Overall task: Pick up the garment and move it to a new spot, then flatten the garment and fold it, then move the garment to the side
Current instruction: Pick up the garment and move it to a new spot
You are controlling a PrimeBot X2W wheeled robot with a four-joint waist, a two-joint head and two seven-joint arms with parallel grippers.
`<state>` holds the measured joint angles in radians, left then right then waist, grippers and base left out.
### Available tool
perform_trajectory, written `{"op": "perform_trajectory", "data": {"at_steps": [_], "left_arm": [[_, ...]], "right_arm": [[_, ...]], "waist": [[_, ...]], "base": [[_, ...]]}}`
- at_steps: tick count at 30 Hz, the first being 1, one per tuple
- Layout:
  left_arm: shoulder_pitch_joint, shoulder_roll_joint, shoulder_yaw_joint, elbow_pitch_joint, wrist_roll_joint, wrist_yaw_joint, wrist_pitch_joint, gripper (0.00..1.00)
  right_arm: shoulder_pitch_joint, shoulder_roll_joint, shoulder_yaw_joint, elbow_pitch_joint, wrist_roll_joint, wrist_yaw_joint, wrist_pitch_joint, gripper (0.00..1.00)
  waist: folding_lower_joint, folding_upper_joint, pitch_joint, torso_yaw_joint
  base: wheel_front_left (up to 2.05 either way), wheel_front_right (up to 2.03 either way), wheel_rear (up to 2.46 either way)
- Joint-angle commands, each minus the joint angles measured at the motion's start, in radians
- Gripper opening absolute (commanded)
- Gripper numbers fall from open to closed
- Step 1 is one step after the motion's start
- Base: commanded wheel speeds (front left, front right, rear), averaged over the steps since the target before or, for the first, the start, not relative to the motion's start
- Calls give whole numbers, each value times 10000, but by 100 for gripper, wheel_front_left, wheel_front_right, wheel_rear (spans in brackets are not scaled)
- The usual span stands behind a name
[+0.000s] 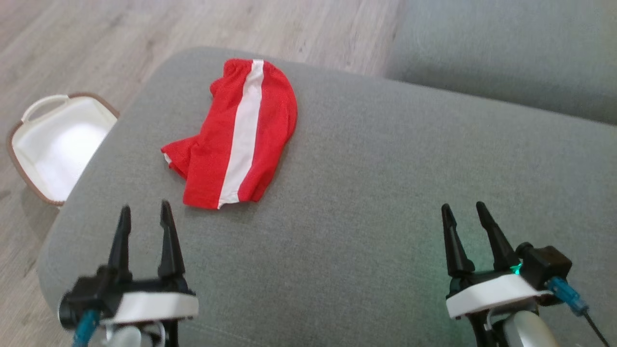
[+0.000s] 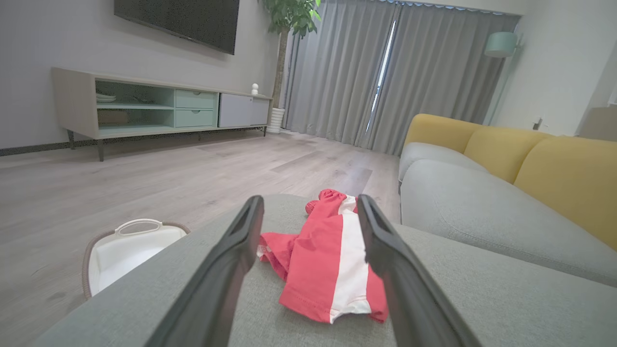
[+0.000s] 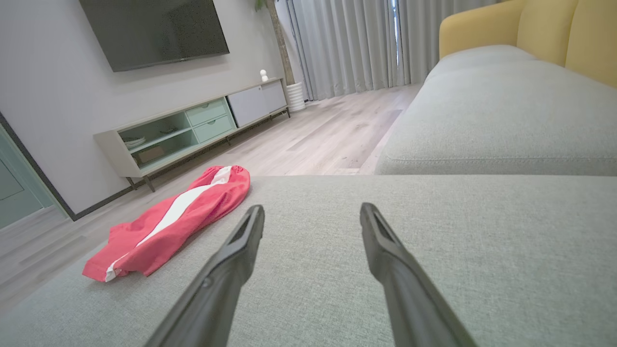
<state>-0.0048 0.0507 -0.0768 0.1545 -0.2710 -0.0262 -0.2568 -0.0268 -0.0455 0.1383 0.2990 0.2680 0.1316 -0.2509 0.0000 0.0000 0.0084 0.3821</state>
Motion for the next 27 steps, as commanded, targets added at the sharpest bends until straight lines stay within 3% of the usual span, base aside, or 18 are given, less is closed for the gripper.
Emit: {"op": "perform_trajectory", "data": {"at_steps": [1, 8, 14, 19, 27], "left_arm": [[-816, 110, 481, -174, 143, -155, -49, 100], [-2602, 990, 569, 1205, 473, -538, 239, 100], [-4966, 1846, 356, 3480, 295, -821, 2003, 100], [-6227, 2210, -150, 5366, -224, -1007, 3368, 100], [-7285, 2614, -862, 7495, -779, -1041, 4184, 100]], "right_arm": [[-438, -47, 151, -406, -12, -9, -109, 100], [-893, -47, -99, -811, -565, -9, -108, 100], [-1291, -47, -641, -1614, -1229, -9, 128, 100], [-1507, -47, -1041, -2367, -1591, -9, 435, 100], [-1617, -47, -1199, -3151, -1772, -9, 770, 100]], "waist": [[0, 0, 330, -127], [0, 0, 1434, -479], [0, 0, 2577, -769], [0, 0, 3254, -984], [0, 0, 3855, -1332]], "base": [[0, 0, 0], [0, 0, 0], [0, 0, 0], [0, 0, 0], [0, 0, 0]]}}
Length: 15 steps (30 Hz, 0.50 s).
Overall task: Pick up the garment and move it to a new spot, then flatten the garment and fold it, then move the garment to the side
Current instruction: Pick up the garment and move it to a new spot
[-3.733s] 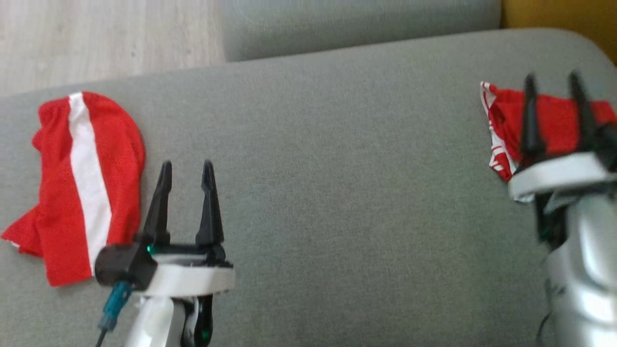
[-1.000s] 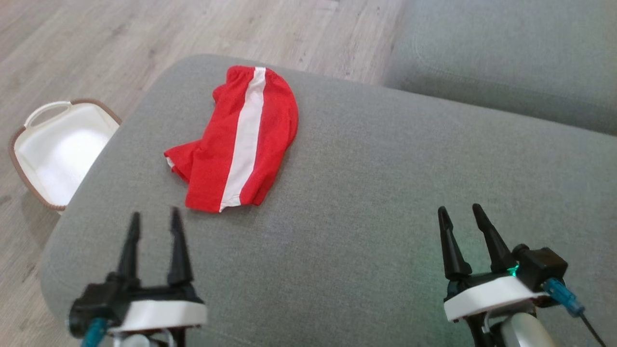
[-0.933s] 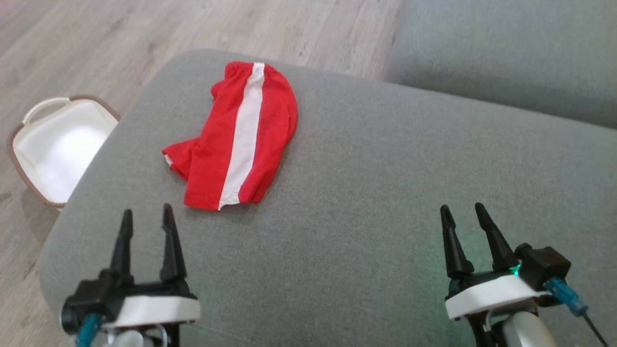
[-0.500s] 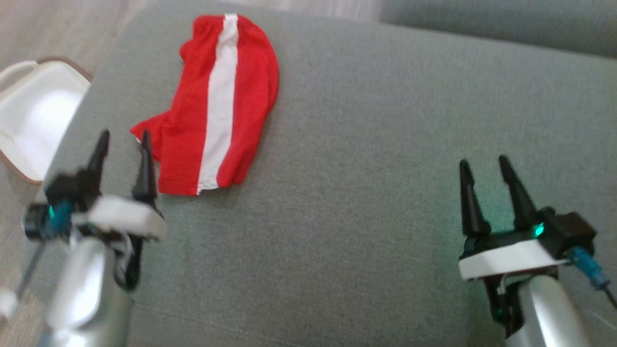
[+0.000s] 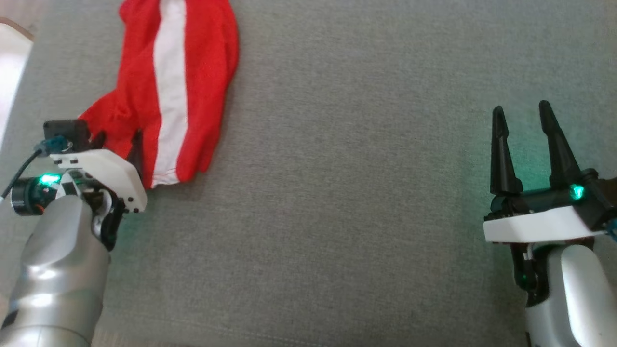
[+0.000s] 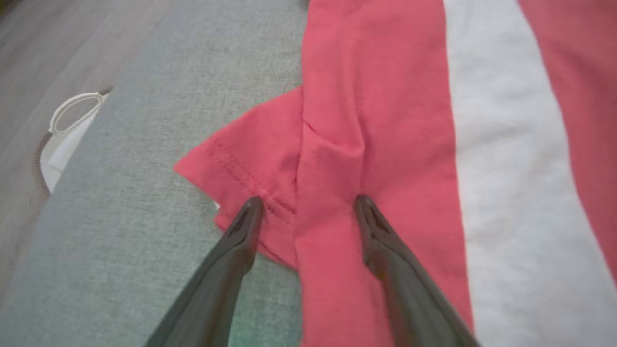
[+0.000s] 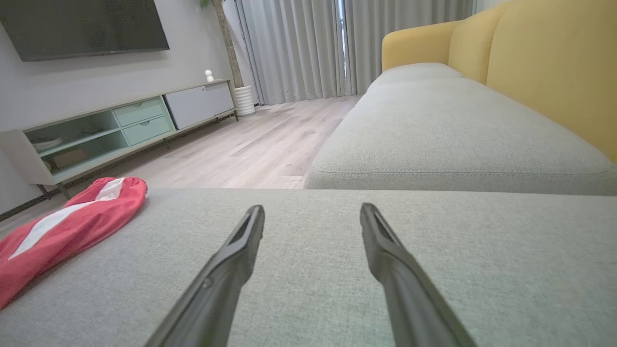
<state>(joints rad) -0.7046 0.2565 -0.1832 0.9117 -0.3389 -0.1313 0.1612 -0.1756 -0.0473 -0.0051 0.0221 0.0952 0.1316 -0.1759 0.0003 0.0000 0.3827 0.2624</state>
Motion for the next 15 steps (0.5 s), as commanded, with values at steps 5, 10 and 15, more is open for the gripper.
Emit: {"op": "perform_trajectory", "data": {"at_steps": [5, 10, 15], "left_arm": [[-451, 518, -55, 625, -447, 8, 119, 34], [-485, 431, -615, 665, -1134, 7, 34, 0], [-227, 511, -1547, -54, -1871, 7, -187, 0]], "right_arm": [[23, -30, 257, -485, -18, -9, 19, 100], [93, -30, 247, -476, 50, -9, -7, 100], [63, -30, 409, -283, 241, -9, -109, 100]], "waist": [[-3, 0, 157, -232], [-3, 0, 61, -280], [-3, 0, -263, -344]], "base": [[0, 0, 0], [0, 0, 0], [0, 0, 0]]}}
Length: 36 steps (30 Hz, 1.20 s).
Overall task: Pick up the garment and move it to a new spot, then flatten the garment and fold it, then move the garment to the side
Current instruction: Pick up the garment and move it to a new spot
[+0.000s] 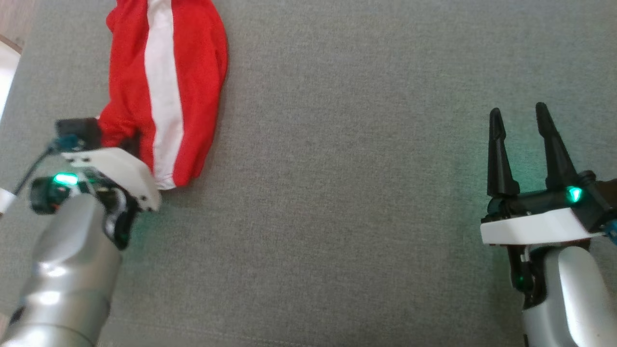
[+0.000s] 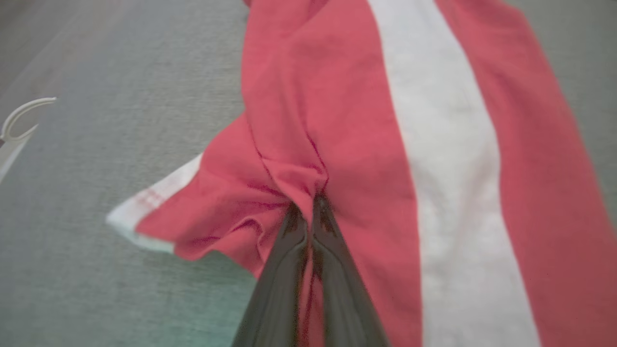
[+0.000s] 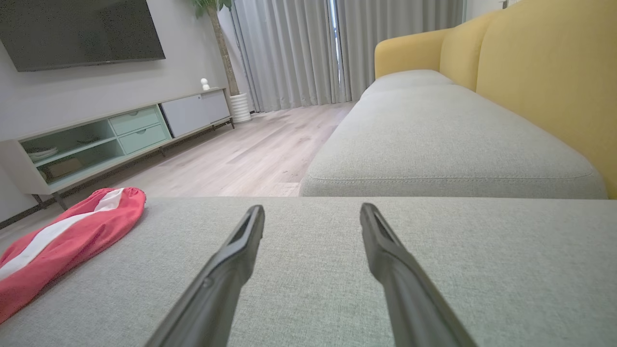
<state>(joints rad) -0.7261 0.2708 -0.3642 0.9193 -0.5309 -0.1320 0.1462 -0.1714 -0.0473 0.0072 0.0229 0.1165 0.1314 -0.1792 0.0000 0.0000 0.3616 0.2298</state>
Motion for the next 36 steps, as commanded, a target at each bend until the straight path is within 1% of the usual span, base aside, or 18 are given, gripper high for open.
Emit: {"op": "perform_trajectory", "data": {"at_steps": [1, 5, 10, 12, 15, 19, 22, 25, 28, 30, 31, 36], "left_arm": [[63, 397, 75, -398, -157, 15, -104, 0], [389, 652, -589, -1655, -937, 14, -401, 0], [863, 876, -1462, -3465, -1758, 14, -197, 0], [1051, 880, -1675, -4167, -1994, 14, -101, 0], [1313, 732, -1936, -5087, -2205, 14, 38, 0], [1536, 222, -2196, -6067, -2274, 143, 29, 0], [1542, -361, -2360, -6564, -2230, 408, -161, 0], [1429, -1044, -2547, -6735, -2091, 681, -491, 0], [1169, -1634, -2670, -6558, -1906, 946, -954, 0], [938, -1917, -2718, -6255, -1885, 1134, -1314, 0], [938, -1917, -2718, -6255, -1885, 1134, -1314, 0], [116, -2181, -3005, -5273, -1878, 1611, -2322, 0]], "right_arm": [[16, -30, 296, -230, 79, -7, -109, 100], [32, -30, 344, 123, 303, -7, -266, 100], [84, -30, 470, 588, 652, -7, -480, 100], [83, -30, 515, 751, 775, -7, -554, 100], [53, -30, 612, 961, 946, -7, -646, 100], [-11, -30, 740, 1173, 1124, -7, -732, 100], [-62, -30, 843, 1279, 1210, -7, -773, 100], [-121, -30, 925, 1347, 1270, -7, -798, 100], [-233, -30, 1001, 1393, 1348, -7, -813, 100], [-302, -30, 1080, 1413, 1399, -7, -818, 100], [-302, -30, 1080, 1413, 1399, -7, -818, 100], [-456, -30, 1198, 1265, 1552, -7, -823, 100]], "waist": [[0, 0, -137, -33], [0, 0, -572, -126], [0, 0, -1150, -324], [0, 0, -1349, -448], [0, 0, -1572, -698], [0, 0, -1733, -1165], [0, 0, -1755, -1555], [0, 0, -1719, -1970], [0, 0, -1627, -2436], [0, 0, -1568, -2758], [0, 0, -1568, -2758], [0, 0, -1323, -3442]], "base": [[0, 0, 0], [0, 0, 0], [0, 0, 0], [0, 0, 0], [0, 0, 0], [0, 0, 0], [0, 0, 0], [0, 0, 0], [0, 0, 0], [0, 0, 0], [0, 0, 0], [0, 0, 0]]}}
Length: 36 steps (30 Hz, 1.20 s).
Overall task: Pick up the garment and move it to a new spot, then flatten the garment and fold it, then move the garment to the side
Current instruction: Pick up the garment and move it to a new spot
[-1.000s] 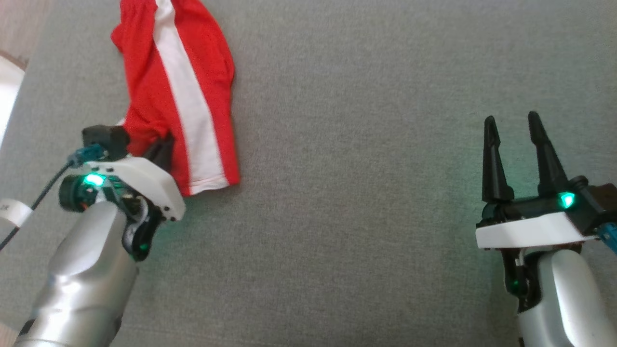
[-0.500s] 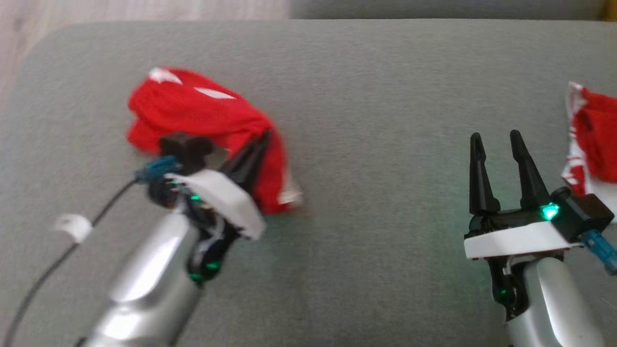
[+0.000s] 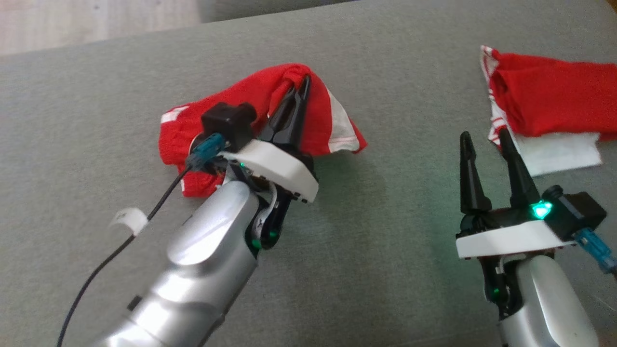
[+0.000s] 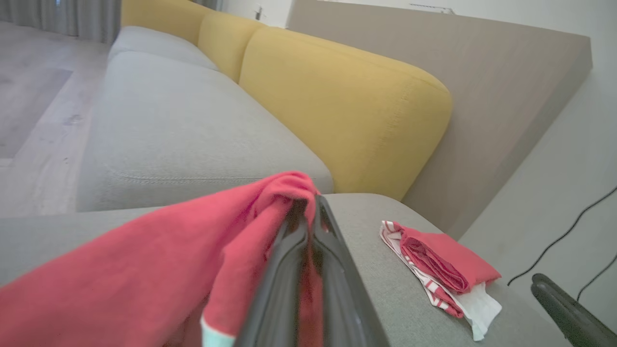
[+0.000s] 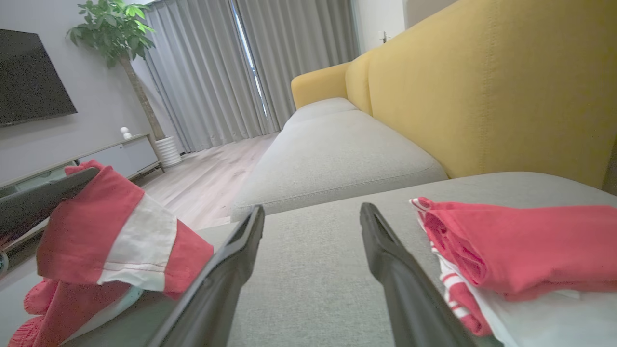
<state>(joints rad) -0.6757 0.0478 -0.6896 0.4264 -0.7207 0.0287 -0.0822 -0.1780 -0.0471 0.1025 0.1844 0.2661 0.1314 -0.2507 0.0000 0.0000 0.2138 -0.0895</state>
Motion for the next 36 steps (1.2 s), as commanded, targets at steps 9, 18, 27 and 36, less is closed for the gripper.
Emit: {"op": "perform_trajectory", "data": {"at_steps": [9, 18, 27, 36], "left_arm": [[-686, 27, -1545, 670, -1011, 263, -769, 100], [-12, 726, -987, 1203, -614, 558, -1746, 100], [2506, 2209, 1794, -1194, 994, 949, -1793, 100], [5238, 1299, 3853, -2918, 2611, 616, -1795, 100]], "right_arm": [[-307, -31, -106, -461, 96, -7, -109, 100], [-149, -31, -443, -417, -296, -7, -110, 100], [292, -31, -525, -284, -428, -7, -110, 100], [557, -31, -482, -108, -445, -7, -110, 100]], "waist": [[0, 0, 192, -137], [0, 0, -549, 969], [0, 0, -1119, 1729], [0, 0, -1276, 1930]], "base": [[0, 0, 0], [0, 0, 0], [0, 0, 0], [0, 0, 0]]}}
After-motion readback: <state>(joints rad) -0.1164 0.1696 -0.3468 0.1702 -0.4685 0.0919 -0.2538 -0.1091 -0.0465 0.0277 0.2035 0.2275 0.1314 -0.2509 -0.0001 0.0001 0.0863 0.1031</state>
